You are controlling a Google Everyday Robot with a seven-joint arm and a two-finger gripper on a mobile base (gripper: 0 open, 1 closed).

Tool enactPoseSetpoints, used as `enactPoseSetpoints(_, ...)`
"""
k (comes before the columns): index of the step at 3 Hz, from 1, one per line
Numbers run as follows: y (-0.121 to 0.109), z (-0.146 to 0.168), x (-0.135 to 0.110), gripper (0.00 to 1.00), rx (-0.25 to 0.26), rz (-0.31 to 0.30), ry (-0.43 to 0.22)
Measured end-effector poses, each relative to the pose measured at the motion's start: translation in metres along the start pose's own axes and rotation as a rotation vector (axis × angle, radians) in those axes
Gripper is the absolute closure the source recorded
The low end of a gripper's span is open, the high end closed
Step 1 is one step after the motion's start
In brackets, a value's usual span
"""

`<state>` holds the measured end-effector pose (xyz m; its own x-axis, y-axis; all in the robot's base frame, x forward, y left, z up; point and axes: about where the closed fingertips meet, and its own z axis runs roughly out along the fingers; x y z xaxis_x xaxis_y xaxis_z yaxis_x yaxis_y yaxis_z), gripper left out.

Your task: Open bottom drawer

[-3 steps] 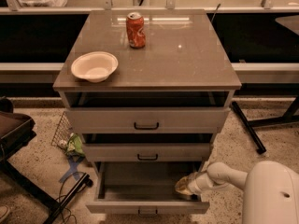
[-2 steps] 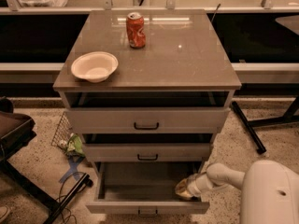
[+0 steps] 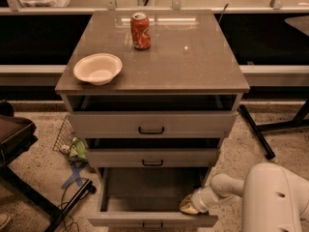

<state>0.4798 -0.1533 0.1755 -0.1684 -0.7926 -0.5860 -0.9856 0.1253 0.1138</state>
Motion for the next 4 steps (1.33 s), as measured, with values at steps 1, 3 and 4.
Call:
enactPoseSetpoints(1, 0.0, -0.003, -0.002, 1.0, 0.0, 0.0, 0.0)
enactPoseSetpoints(3, 0.057, -0.013, 0.015, 1.0, -0.08, 0.05, 0.061)
enactPoseSetpoints(4, 0.058, -0.012, 0.015, 0.98, -0.081, 0.05, 0.06)
